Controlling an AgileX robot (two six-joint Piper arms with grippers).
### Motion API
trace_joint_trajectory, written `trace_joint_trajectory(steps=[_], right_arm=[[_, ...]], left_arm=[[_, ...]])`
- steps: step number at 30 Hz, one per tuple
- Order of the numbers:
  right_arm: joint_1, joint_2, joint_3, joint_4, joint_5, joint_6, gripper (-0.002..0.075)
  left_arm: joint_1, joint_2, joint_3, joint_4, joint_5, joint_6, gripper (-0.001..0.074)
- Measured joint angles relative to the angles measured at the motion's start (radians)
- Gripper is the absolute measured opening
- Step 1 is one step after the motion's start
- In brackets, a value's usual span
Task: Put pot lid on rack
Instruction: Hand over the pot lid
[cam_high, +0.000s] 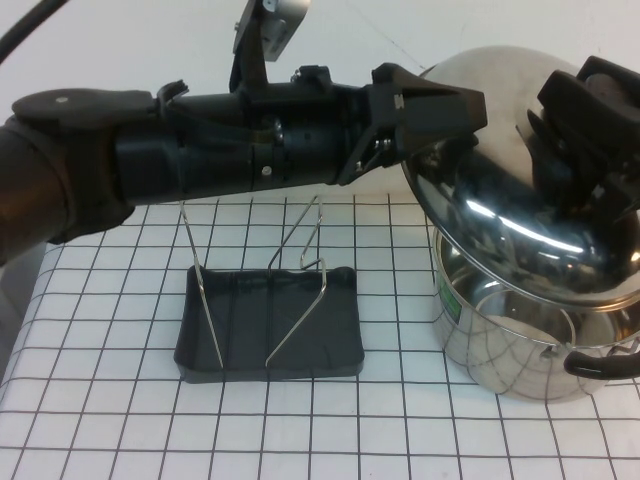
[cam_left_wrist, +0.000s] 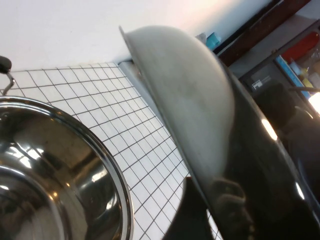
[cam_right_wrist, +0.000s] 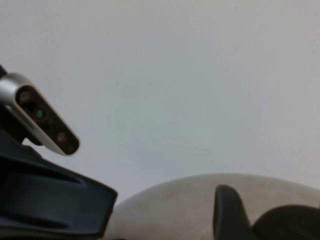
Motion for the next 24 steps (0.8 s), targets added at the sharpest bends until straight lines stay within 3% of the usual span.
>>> trace_joint_trajectory(steps=[9, 12, 15, 24], right_arm=[[0.0, 0.0, 0.0, -0.033, 0.009, -0.044, 0.0334], [0.0, 0.0, 0.0, -0.04, 0.017, -0.048, 0.0334], [0.0, 0.0, 0.0, -0.042, 0.039, -0.05, 0.0334], [0.0, 0.0, 0.0, -0.042, 0.058, -0.05, 0.0334]], left_arm=[[0.0, 0.024, -0.009, 0.0, -0.019, -0.041, 0.052], [0.0, 0.034, -0.009, 0.0, -0.023, -0.063, 0.0476], [0.0, 0.043, -0.01, -0.017, -0.02, -0.088, 0.0385], [0.0, 0.046, -0.012, -0.021, -0.02, -0.098, 0.0375]])
